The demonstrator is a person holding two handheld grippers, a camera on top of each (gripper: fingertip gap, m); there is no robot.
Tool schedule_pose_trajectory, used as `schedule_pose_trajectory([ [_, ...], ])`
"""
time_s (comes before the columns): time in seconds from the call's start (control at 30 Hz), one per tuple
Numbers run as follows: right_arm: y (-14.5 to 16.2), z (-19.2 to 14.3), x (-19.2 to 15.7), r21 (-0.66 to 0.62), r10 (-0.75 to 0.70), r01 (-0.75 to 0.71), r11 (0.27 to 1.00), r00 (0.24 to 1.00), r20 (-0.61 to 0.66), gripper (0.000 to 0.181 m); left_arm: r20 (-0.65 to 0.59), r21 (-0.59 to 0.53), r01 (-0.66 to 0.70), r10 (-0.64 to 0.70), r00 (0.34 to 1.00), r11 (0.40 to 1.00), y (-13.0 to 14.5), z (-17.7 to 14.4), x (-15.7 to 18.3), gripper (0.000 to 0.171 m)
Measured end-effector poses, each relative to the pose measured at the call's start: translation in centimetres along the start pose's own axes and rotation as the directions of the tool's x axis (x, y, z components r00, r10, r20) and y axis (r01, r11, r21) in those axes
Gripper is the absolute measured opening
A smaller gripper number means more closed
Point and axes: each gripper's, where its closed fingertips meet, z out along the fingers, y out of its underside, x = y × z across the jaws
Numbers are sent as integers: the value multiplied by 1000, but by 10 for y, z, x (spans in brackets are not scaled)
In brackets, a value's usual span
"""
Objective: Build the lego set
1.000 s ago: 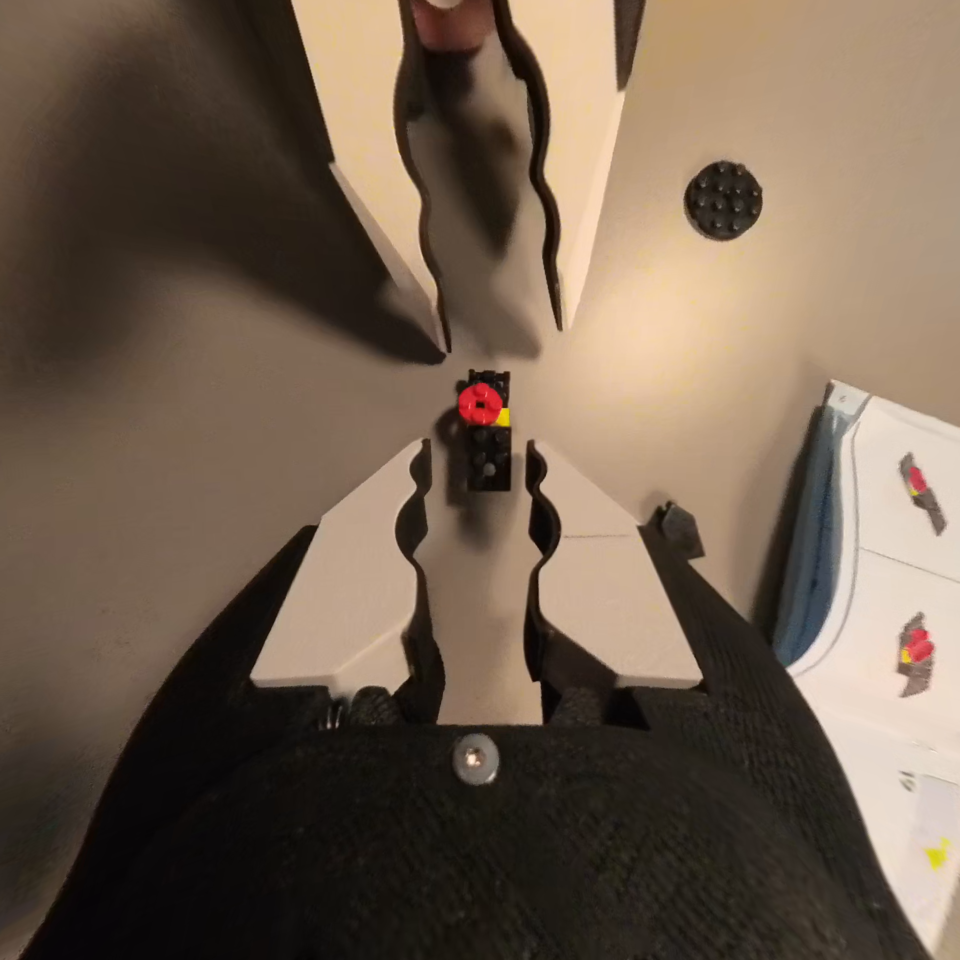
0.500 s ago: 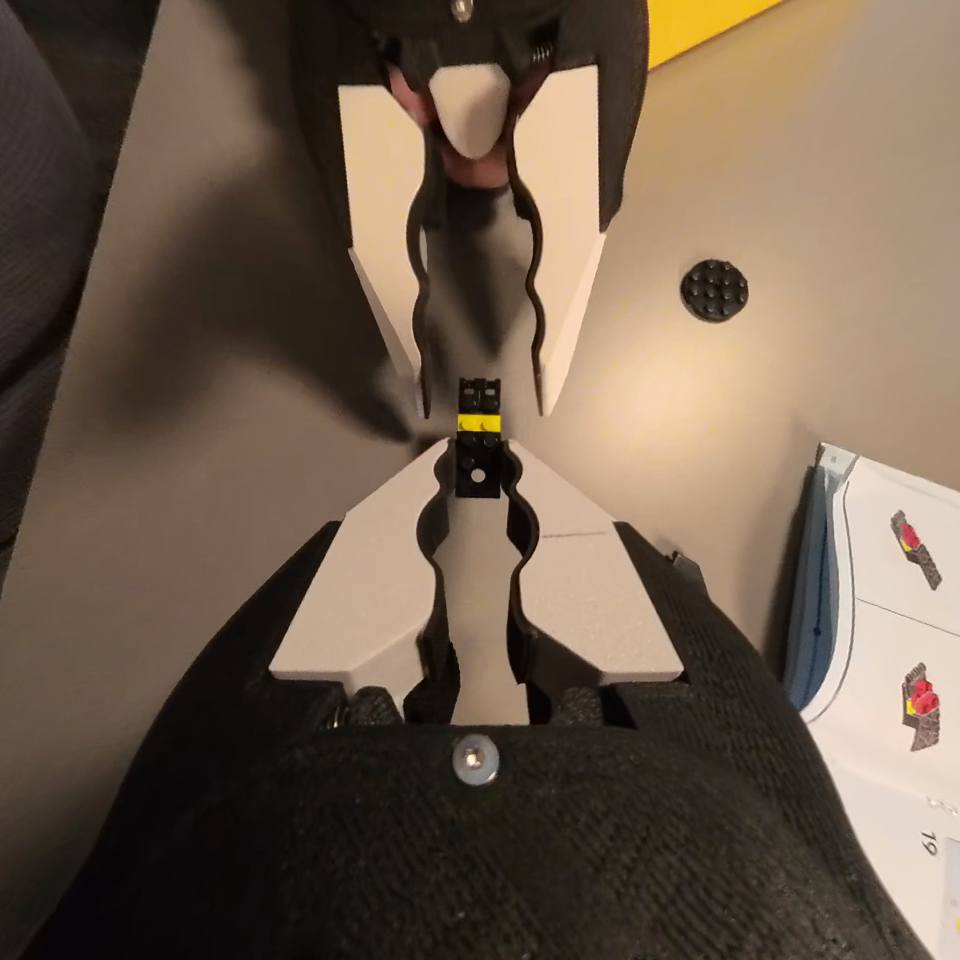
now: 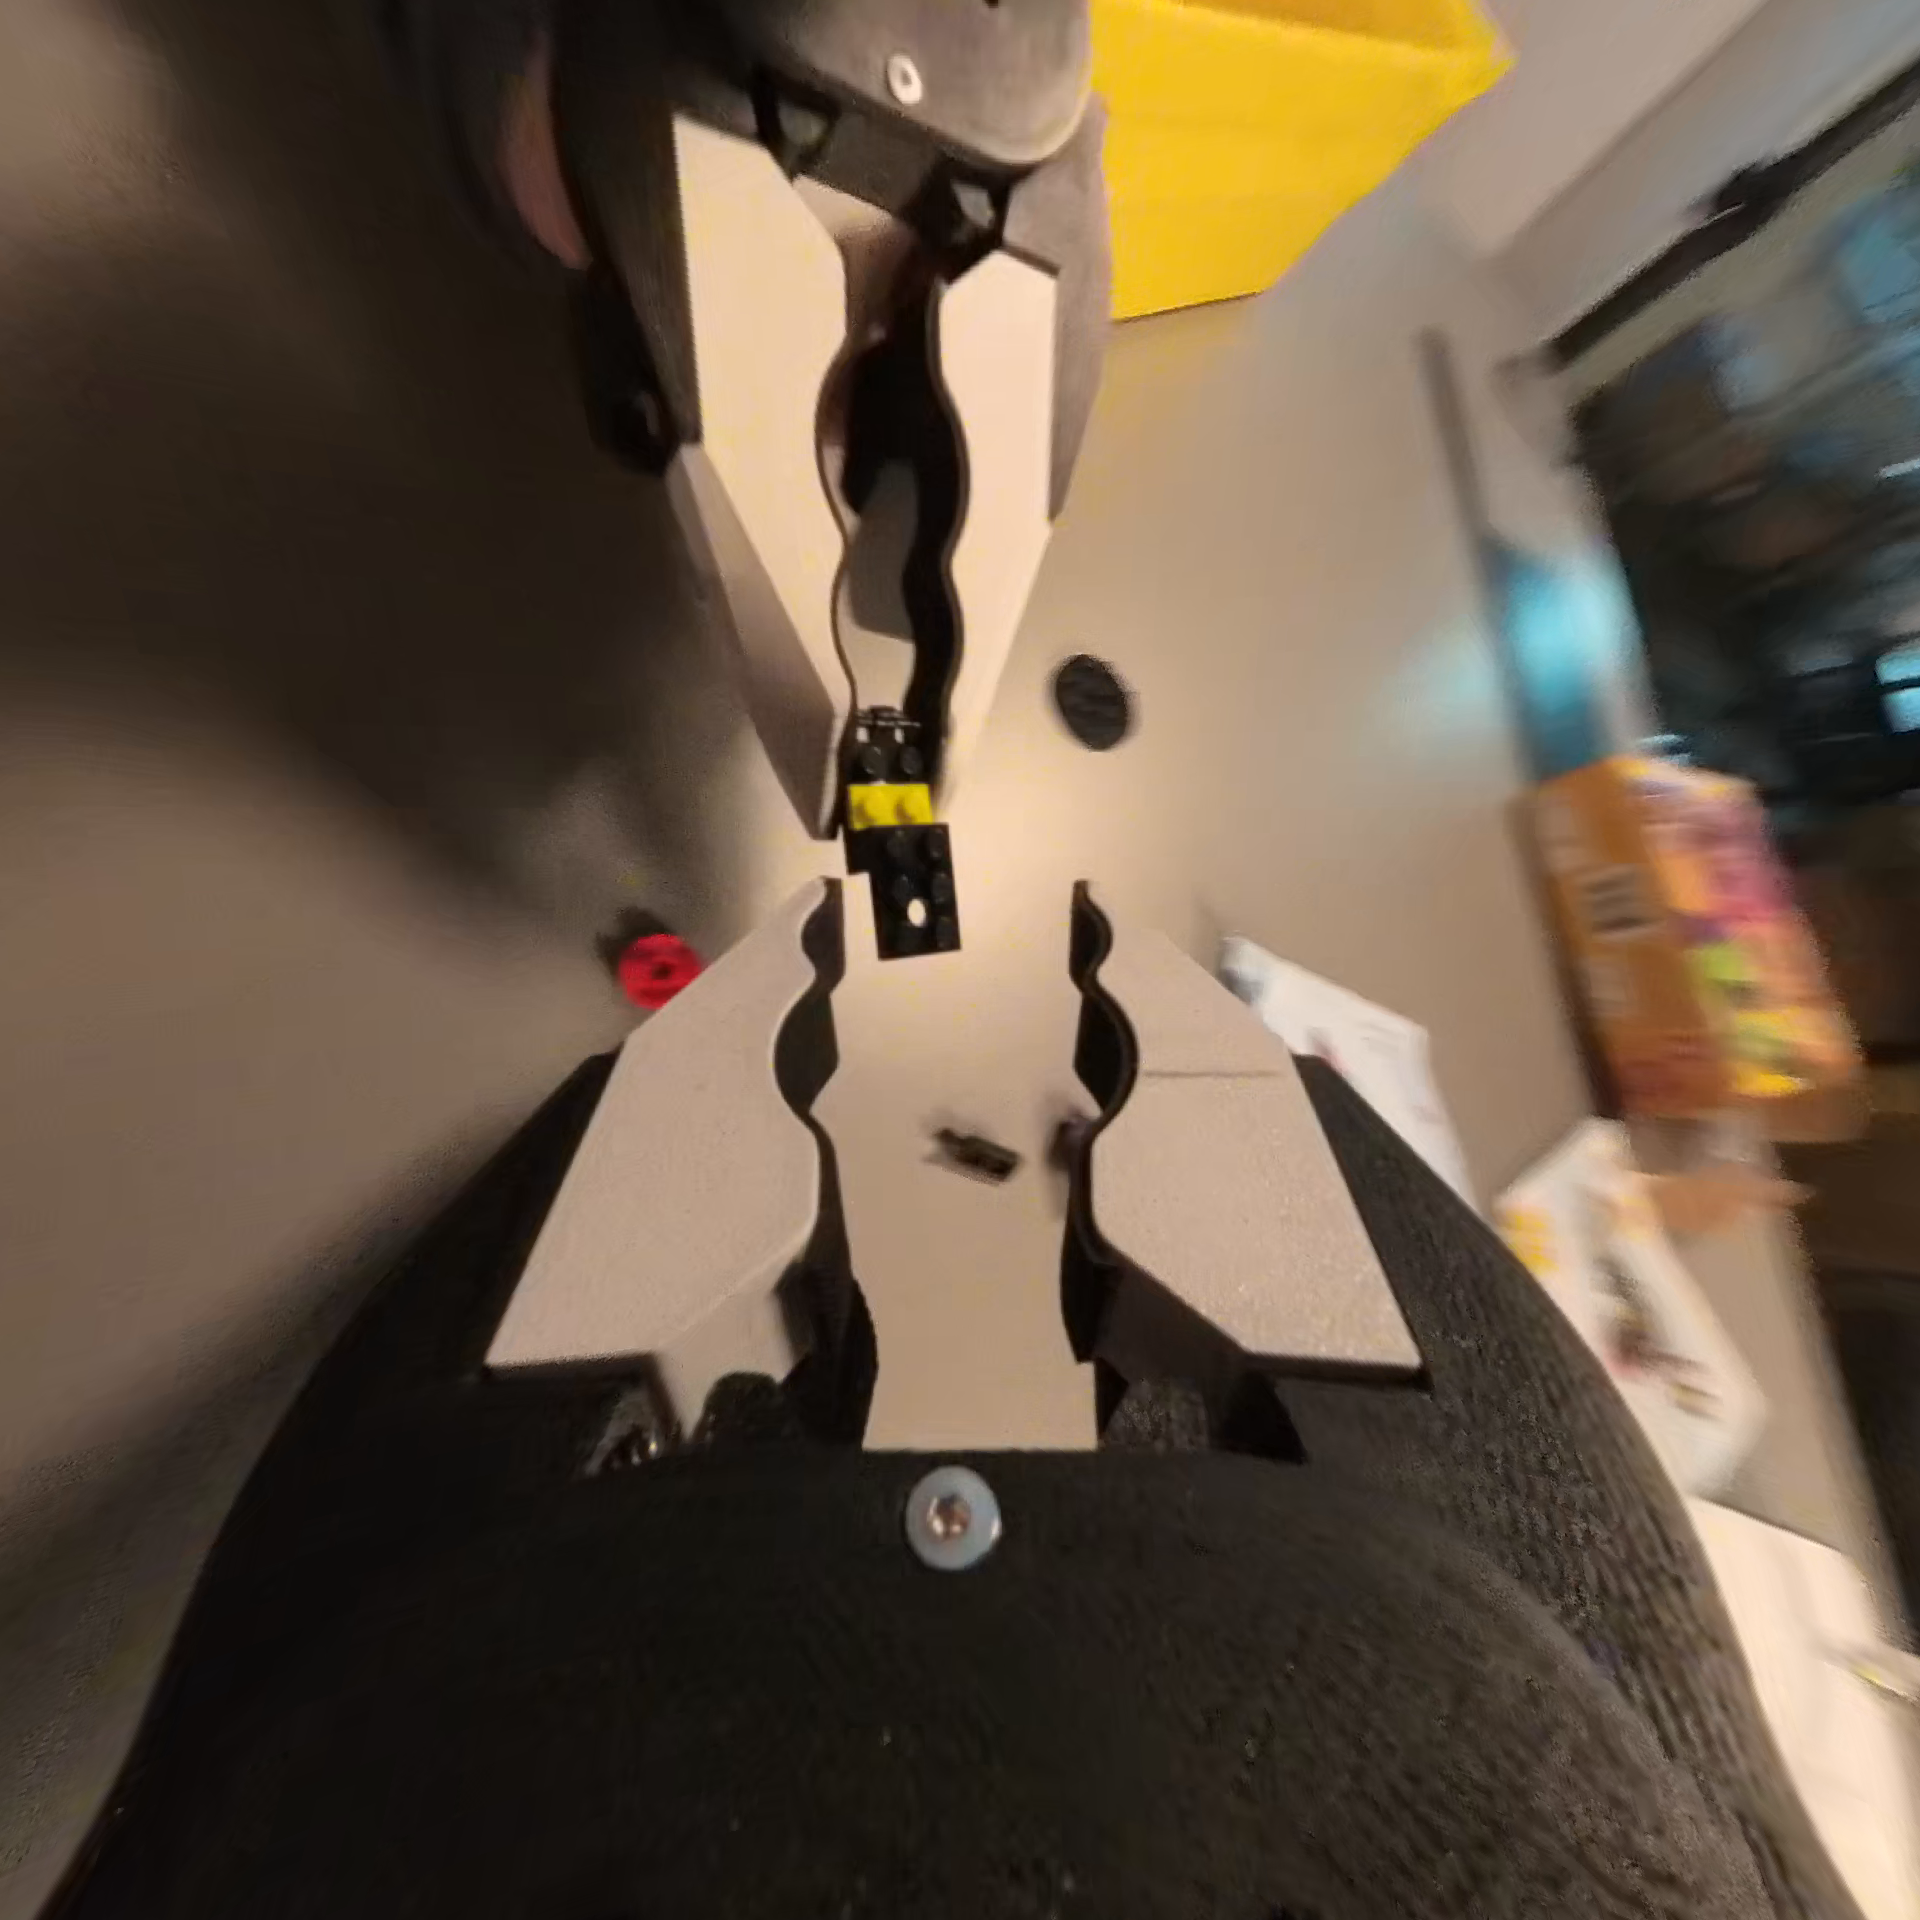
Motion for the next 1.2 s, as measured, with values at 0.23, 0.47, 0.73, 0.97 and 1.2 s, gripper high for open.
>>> schedule_pose_trajectory([
  [0.23,-2,-1,10,-217,-482,431,876,768,-422,34,26,64,115,-117,993,991,-9,-1,-10,16],
  [0.47,-4,-3,14,-331,-596,497,802,643,-481,13,-9,79,131,-130,991,988,-12,0,-3,16],
  [0.73,27,-28,33,-386,-600,460,800,595,-534,12,-73,-165,36,-49,996,986,20,15,21,32],
  [0.97,38,-26,33,-360,-552,419,834,638,-536,12,-116,-279,-1,-32,993,960,33,29,34,18],
  [1.2,41,-24,36,-349,-525,392,851,662,-536,12,-116,-255,-61,32,993,965,30,29,33,15],
])
